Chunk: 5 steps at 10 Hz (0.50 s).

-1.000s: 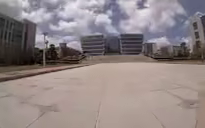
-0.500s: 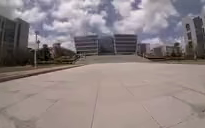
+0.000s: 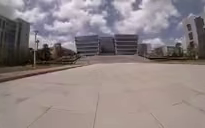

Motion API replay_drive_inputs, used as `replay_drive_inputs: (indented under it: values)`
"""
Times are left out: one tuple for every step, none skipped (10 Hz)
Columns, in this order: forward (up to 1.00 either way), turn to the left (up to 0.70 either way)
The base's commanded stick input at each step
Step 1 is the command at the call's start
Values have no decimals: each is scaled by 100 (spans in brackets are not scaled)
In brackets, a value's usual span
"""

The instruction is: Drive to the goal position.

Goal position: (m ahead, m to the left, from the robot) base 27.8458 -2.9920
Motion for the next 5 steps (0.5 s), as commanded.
replay_drive_inputs:
  values:
    - [70, 0]
    - [70, 0]
    - [70, 0]
    - [70, 0]
    - [70, 0]
